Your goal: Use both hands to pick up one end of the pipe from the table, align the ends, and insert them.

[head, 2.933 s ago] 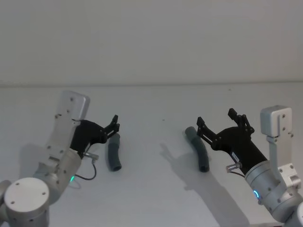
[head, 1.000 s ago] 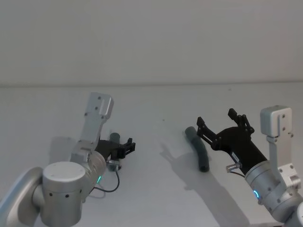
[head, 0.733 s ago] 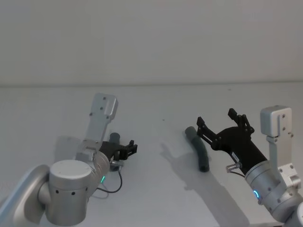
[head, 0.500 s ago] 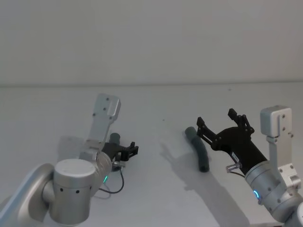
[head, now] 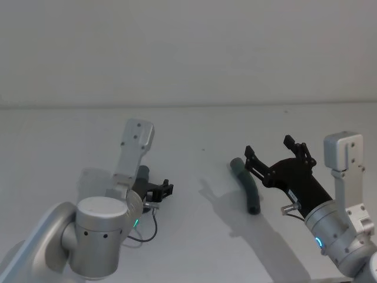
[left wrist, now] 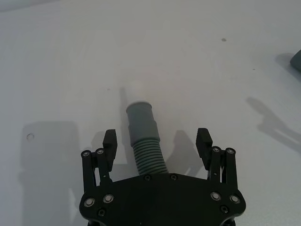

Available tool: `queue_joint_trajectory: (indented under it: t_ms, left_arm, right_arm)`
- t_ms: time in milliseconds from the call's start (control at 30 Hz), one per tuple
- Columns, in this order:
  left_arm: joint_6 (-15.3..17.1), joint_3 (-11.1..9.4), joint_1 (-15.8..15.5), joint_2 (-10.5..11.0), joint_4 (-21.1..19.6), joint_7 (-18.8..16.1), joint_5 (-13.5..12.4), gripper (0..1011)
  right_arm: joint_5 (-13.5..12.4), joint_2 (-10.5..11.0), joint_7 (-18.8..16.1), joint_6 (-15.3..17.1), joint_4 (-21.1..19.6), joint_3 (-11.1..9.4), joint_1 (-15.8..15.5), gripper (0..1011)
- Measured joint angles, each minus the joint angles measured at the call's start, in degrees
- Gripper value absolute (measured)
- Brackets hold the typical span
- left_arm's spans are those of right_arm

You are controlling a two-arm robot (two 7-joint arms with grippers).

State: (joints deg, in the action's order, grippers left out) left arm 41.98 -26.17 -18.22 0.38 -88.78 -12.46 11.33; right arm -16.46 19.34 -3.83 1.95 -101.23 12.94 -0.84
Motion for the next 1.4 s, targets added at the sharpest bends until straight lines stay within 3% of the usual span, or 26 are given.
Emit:
queue_joint_trajectory:
  t_ms: [333,533,800,1400]
  left_arm:
    - [-0.56,0.20,-0.22,-1.39,1.95,-0.54,-0.51,1000]
    - [-1.19,0.40,-0.24,-2.13,2.90,-0.70,-0.64,883]
    - [-2.15,0.78,-0.05,-2.99,3.76,-0.80,-0.82,636]
    - [-2.89,1.61,0.80,-3.56,3.75,-0.58,-1.19,475]
  right_arm:
    - [0.00,0.00,0.00,0.00,0.00,0.00,0.00,1000]
    - [0.00,0.00,0.00,0.00,0.00,0.00,0.00,1000]
    - [0.00,0.00,0.00,0.00,0.00,0.00,0.00,1000]
    - [0.00,0.00,0.00,0.00,0.00,0.00,0.00,1000]
